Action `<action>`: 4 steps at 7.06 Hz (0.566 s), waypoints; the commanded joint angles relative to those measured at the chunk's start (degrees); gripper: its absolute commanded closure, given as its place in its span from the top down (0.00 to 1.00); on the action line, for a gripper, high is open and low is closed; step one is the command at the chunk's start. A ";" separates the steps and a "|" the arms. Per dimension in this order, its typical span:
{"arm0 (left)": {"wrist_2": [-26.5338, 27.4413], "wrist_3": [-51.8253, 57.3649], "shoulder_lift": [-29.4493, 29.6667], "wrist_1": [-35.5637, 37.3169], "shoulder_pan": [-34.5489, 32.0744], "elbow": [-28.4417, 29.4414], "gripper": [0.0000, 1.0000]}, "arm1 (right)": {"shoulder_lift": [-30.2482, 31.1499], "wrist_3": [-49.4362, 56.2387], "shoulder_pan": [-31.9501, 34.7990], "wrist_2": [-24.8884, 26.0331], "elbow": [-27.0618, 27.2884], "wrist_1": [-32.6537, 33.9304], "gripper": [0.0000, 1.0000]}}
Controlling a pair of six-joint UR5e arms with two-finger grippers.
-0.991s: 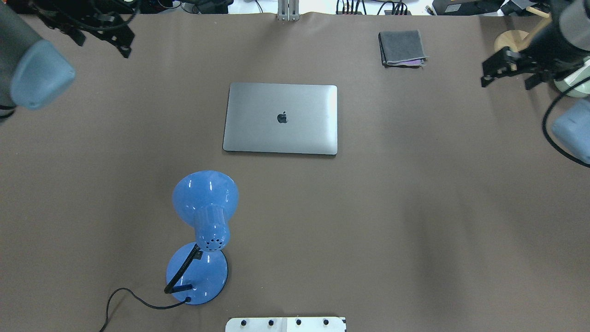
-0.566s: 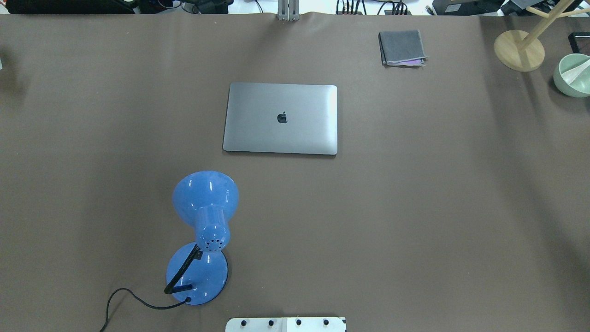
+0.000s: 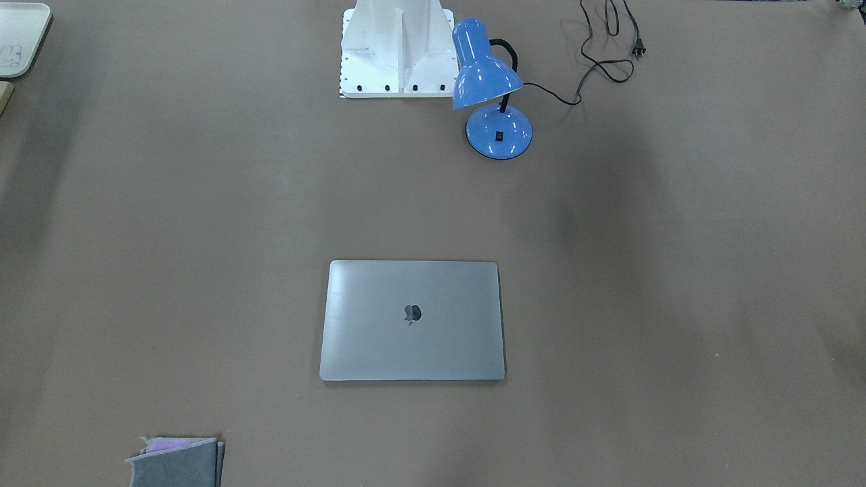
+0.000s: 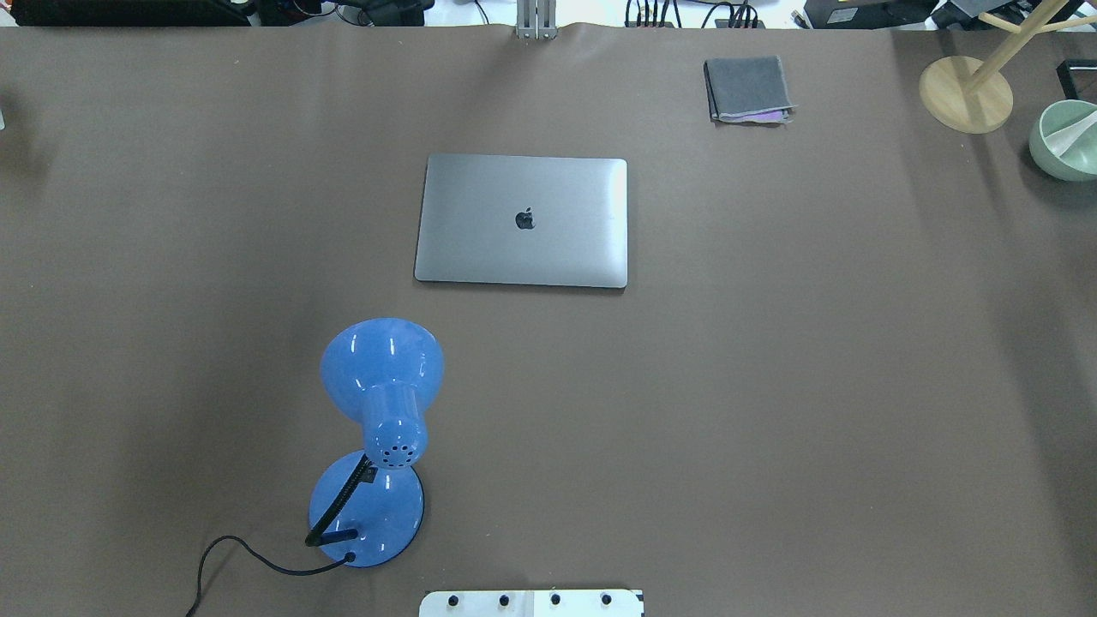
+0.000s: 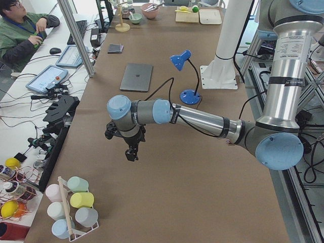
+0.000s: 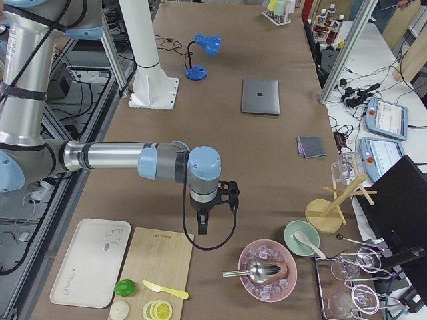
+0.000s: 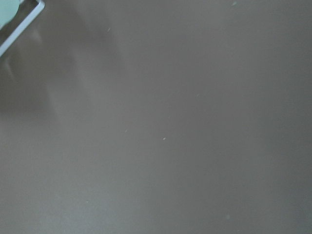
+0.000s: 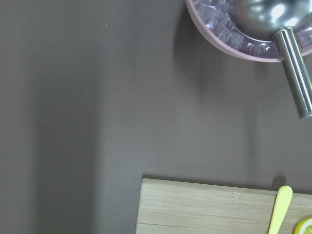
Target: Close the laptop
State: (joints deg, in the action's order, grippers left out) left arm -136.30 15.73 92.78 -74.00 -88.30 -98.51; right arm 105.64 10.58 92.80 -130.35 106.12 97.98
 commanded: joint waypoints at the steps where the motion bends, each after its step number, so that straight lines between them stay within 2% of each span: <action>1: -0.28 -0.08 -2.34 -3.52 -0.64 0.07 0.99 | -0.17 -0.04 0.10 0.01 -1.01 -0.25 1.00; 3: 0.07 -0.53 -2.34 -3.70 -0.56 0.43 0.99 | -0.61 0.05 0.10 -0.08 -0.74 -0.34 1.00; 4: 0.07 -0.53 -2.25 -3.70 -0.56 0.16 0.99 | -0.53 0.05 0.10 0.01 -0.92 -2.60 1.00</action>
State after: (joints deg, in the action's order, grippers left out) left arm -136.31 15.25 90.53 -77.61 -88.86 -98.14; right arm 105.15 10.60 92.90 -130.40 105.27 97.19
